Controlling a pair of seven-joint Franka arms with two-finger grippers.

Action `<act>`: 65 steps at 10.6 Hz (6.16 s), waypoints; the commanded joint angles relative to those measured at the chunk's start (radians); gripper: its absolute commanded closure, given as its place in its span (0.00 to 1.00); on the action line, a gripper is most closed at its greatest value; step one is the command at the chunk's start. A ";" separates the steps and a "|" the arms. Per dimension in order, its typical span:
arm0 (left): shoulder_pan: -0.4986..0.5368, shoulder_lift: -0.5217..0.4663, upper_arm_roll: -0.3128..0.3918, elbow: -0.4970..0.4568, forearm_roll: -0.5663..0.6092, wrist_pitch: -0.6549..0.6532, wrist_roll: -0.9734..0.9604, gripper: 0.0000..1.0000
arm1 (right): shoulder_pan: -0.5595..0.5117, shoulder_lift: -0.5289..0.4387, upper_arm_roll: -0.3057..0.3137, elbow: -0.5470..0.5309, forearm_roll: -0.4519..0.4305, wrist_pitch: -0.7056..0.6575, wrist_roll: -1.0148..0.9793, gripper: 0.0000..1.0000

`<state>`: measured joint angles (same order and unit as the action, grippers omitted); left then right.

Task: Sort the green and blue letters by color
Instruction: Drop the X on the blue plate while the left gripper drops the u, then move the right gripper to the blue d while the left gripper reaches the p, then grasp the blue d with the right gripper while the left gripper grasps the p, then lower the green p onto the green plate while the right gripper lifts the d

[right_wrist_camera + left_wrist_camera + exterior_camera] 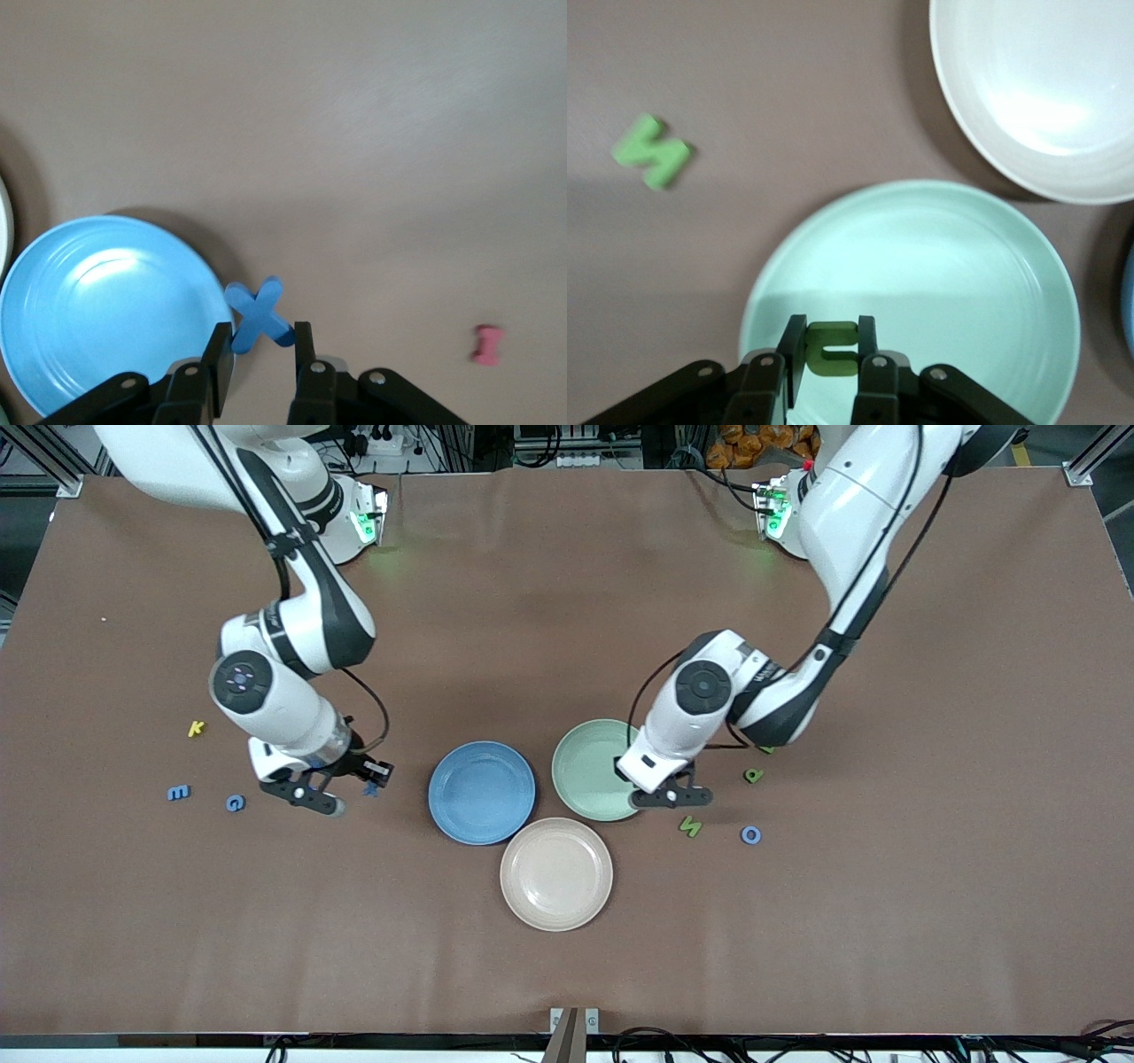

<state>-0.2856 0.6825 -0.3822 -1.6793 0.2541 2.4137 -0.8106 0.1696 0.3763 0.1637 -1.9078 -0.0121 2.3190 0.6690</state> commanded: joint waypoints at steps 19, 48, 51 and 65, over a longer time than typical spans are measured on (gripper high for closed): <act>0.376 -0.185 0.002 -0.385 0.065 0.136 0.980 0.00 | -0.252 0.061 -0.052 0.109 -0.005 -0.065 -0.306 0.00; 0.274 -0.158 -0.027 -0.324 0.062 0.173 0.629 1.00 | -0.345 -0.142 -0.072 -0.755 0.006 0.514 -0.600 0.08; 0.142 -0.161 -0.030 -0.212 0.057 0.088 0.367 1.00 | -0.346 -0.143 -0.072 -0.755 0.003 0.514 -0.600 0.43; 0.172 -0.237 -0.014 -0.239 0.117 -0.122 0.283 0.00 | -0.361 -0.149 -0.075 -0.723 0.009 0.511 -0.598 0.84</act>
<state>-0.1735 0.5173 -0.3886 -1.8076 0.3364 2.2979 -0.5744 -0.1814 0.2175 0.0843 -2.6483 -0.0144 2.8267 0.0829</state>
